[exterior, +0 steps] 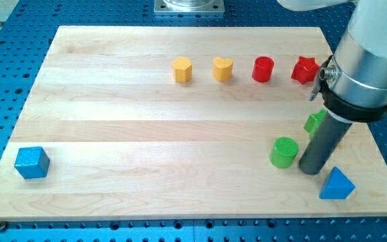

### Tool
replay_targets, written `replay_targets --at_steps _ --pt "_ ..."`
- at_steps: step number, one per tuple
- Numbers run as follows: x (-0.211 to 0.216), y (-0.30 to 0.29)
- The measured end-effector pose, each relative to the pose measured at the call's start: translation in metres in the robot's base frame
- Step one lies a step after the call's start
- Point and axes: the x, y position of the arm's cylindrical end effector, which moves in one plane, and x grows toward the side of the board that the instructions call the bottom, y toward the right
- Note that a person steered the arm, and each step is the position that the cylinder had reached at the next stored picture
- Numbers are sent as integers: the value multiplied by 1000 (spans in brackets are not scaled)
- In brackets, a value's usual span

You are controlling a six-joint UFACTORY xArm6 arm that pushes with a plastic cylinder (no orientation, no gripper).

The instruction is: Move the green circle diagonally to the hexagon

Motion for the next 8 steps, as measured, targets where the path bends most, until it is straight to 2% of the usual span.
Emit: replay_targets --at_steps 1,3,4,6,8 --pt "-30 -57" --pt "-84 -108" --pt "-89 -196" --pt "-113 -205" --pt "-99 -191"
